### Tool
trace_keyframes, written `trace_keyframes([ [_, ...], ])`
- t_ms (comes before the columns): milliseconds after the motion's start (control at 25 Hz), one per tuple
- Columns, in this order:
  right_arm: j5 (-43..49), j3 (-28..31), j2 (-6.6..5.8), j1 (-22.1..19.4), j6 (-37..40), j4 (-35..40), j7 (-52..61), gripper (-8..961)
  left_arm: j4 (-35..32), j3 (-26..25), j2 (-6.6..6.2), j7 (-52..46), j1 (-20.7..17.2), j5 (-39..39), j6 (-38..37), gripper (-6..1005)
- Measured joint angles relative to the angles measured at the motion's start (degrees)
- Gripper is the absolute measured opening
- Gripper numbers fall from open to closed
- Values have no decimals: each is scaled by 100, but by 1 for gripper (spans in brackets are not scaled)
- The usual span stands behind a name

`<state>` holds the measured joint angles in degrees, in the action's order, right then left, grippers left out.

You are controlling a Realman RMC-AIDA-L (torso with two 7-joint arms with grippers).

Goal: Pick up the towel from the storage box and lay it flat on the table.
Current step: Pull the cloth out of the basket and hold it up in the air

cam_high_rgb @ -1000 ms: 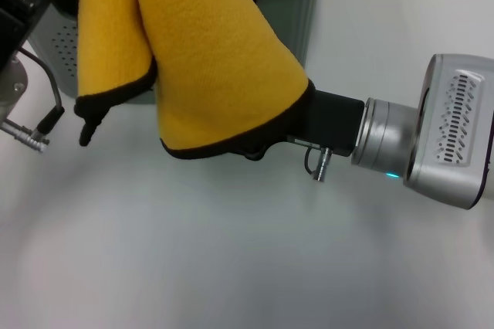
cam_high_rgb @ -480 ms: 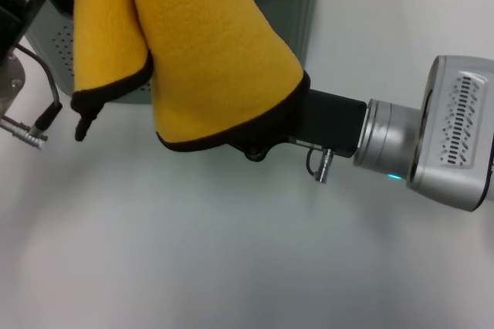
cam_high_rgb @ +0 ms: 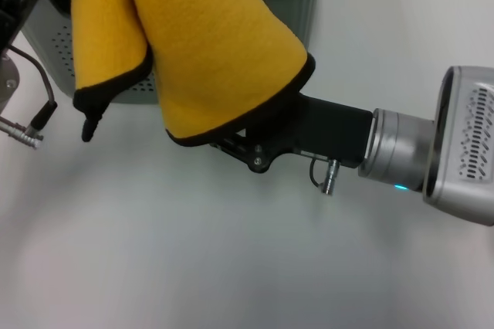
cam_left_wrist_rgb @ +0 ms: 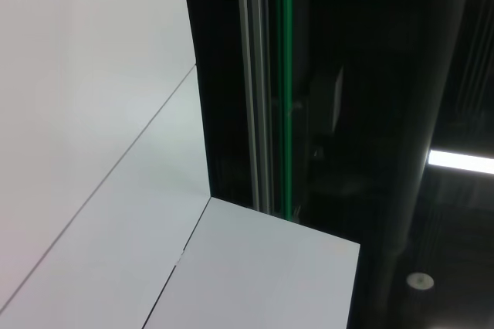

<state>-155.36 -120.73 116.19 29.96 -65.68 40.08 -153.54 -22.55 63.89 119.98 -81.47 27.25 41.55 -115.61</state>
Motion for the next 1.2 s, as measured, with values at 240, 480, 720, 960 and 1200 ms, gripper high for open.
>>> trace_keyframes([
  [240, 0, 1, 0, -52, -7, 0, 1, 313, 72, 0, -13, 7, -8, -58, 0, 12],
  [480, -5, -3, 0, -81, -7, 3, 3, 309, 111, -6, -21, 16, -10, -60, 0, 12],
  [720, -21, 10, 0, -79, 11, -1, -2, 306, 111, -2, -13, 1, -4, -60, -3, 13],
  [960, -25, 30, 0, -61, 43, -10, -40, 303, 111, 29, -3, -23, 35, -47, -6, 14],
  [1200, -29, 49, 0, -58, 47, -10, -60, 205, 111, 35, 5, -31, 51, -47, -15, 15],
])
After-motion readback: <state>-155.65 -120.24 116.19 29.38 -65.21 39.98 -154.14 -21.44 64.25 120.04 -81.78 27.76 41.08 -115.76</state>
